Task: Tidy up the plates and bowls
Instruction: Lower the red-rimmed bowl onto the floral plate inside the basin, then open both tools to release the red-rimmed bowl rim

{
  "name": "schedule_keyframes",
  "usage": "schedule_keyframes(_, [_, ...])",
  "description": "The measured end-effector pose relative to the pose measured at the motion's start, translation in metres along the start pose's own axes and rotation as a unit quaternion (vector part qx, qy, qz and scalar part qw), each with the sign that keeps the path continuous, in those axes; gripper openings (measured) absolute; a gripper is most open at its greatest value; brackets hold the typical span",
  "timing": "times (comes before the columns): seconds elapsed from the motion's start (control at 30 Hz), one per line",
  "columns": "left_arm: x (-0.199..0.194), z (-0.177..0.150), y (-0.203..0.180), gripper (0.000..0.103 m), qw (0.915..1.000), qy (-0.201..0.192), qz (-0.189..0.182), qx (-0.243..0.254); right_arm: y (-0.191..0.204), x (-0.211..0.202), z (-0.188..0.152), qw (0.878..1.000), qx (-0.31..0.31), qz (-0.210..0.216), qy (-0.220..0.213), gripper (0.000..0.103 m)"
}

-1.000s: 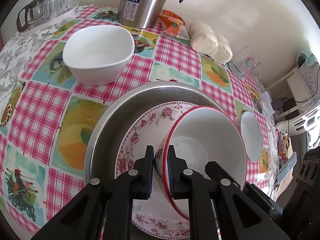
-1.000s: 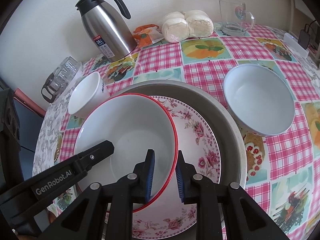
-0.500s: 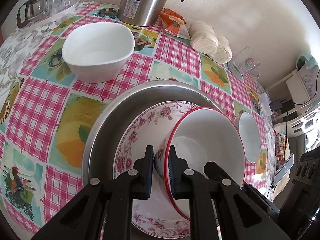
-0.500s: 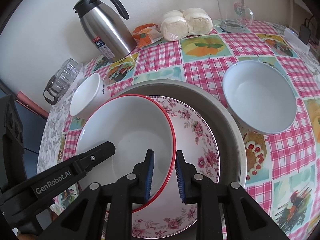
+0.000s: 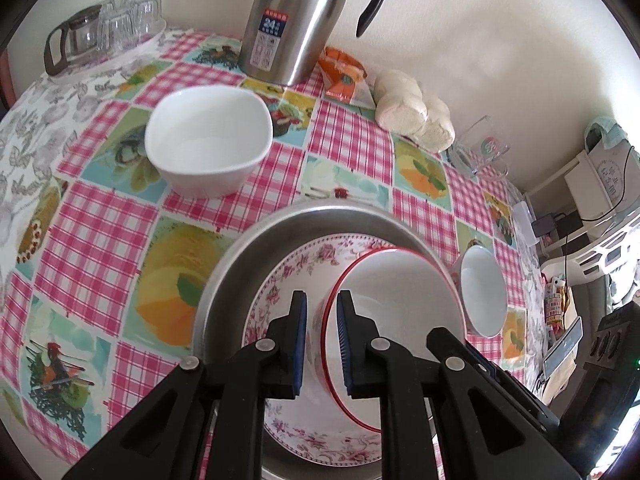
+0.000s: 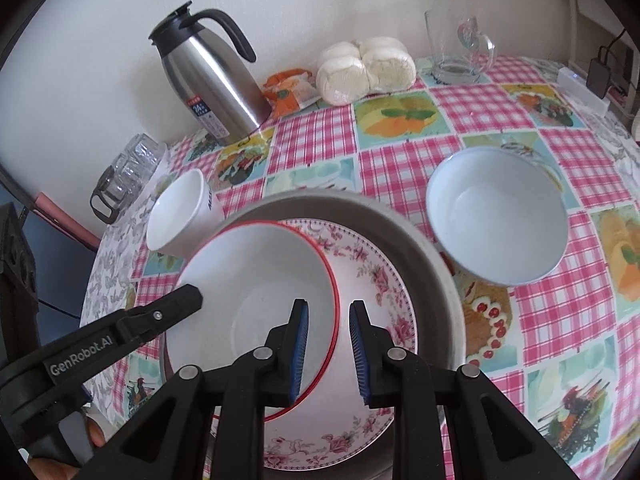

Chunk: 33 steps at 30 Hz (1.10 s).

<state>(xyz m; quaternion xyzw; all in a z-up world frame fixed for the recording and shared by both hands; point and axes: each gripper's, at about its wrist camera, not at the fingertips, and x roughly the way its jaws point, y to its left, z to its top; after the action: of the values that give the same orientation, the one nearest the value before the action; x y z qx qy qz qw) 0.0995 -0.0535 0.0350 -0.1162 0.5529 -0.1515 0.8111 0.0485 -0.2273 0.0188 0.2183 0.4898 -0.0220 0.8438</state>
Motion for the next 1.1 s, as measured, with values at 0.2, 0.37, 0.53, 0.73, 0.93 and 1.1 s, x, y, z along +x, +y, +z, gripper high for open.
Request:
schedule_keyframes(0.2, [-0.015,0.004,0.000,0.031,0.9997,-0.021,0.009,0.000,0.004,-0.018,0.006,1.000,-0.003,0.002,-0.024,0.024])
schedule_keyframes(0.37, [-0.027,0.006,0.003,0.046,0.9992,-0.034,0.021,0.002,0.010,-0.036,0.010,0.999,-0.013,-0.003,-0.044,0.024])
schedule_keyframes(0.53, [-0.037,0.008,0.010,0.055,0.9982,-0.045,0.039,-0.008,0.019,-0.058,0.012,0.997,-0.032,-0.026,-0.069,0.038])
schedule_keyframes(0.73, [-0.047,0.011,0.020,0.058,0.9964,-0.058,0.059,-0.021,0.027,-0.066,0.013,0.995,-0.049,-0.045,-0.078,0.059])
schedule_keyframes(0.93, [-0.052,0.013,0.036,0.089,0.9916,-0.071,0.105,-0.026,0.030,-0.054,0.010,0.995,-0.052,-0.057,-0.061,0.071])
schedule_keyframes(1.1, [-0.055,0.014,0.052,0.089,0.9872,-0.079,0.134,-0.033,0.034,-0.050,0.008,0.995,-0.058,-0.058,-0.056,0.080])
